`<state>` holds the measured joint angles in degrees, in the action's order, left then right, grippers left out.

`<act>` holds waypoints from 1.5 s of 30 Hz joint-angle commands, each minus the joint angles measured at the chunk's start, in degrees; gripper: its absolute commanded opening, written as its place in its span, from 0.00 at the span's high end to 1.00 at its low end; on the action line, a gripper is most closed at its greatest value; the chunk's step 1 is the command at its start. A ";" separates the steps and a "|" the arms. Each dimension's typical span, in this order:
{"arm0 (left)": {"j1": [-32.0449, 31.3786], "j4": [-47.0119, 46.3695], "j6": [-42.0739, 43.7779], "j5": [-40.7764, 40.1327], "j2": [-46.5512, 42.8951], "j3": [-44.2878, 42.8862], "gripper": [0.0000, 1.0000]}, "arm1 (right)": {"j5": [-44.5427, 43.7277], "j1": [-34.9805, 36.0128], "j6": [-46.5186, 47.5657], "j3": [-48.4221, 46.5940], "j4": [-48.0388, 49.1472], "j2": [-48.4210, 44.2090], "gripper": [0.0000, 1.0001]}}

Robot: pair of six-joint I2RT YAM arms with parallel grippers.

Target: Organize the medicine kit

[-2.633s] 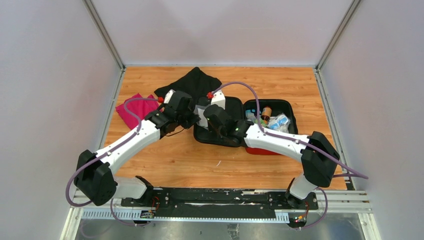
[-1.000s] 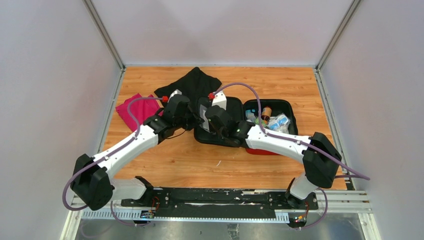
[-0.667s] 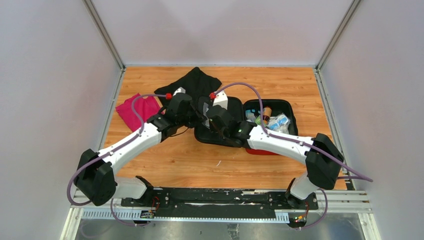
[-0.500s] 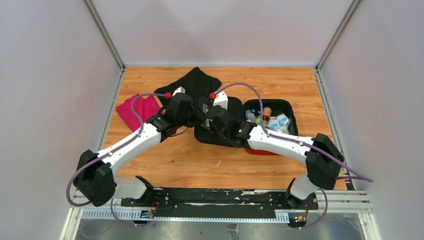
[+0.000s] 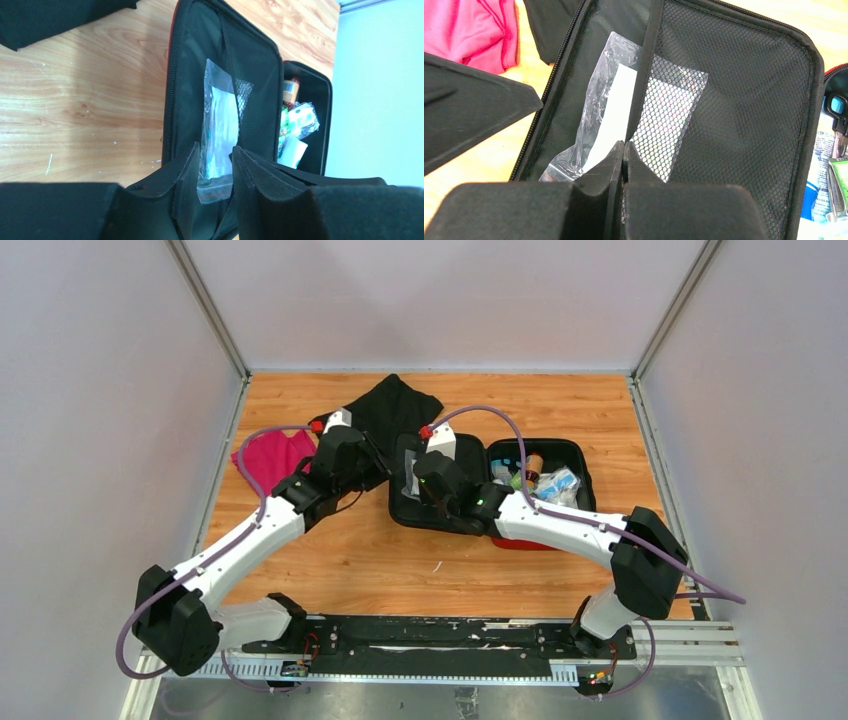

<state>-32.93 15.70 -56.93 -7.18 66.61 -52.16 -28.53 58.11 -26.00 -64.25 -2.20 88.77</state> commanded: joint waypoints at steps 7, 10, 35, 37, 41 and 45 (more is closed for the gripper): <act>1.96 -7.56 5.05 6.82 3.77 3.01 0.75 | -1.17 -0.19 -0.98 0.44 0.50 -2.00 1.00; 2.37 -7.56 5.93 6.83 4.98 2.86 0.77 | -1.09 -0.19 -0.92 0.36 0.39 -2.07 1.00; 2.87 -13.66 6.18 16.93 11.52 4.48 0.93 | -0.04 -0.21 -0.77 0.09 1.29 -1.76 1.00; 2.82 -15.21 5.67 18.49 12.45 4.52 0.93 | -0.02 -0.23 -0.74 0.04 1.39 -1.76 1.00; 2.78 -15.49 5.33 20.29 13.81 3.65 0.93 | 0.05 -0.19 -0.79 0.00 1.43 -1.61 1.00; 2.54 -17.20 5.38 21.30 15.13 2.37 0.93 | 0.38 -0.19 -0.88 0.00 1.42 -1.50 1.00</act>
<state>-30.44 0.84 -51.48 11.46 80.34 -48.40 -28.23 58.11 -26.11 -64.25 -2.11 88.75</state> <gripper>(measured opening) 0.070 0.011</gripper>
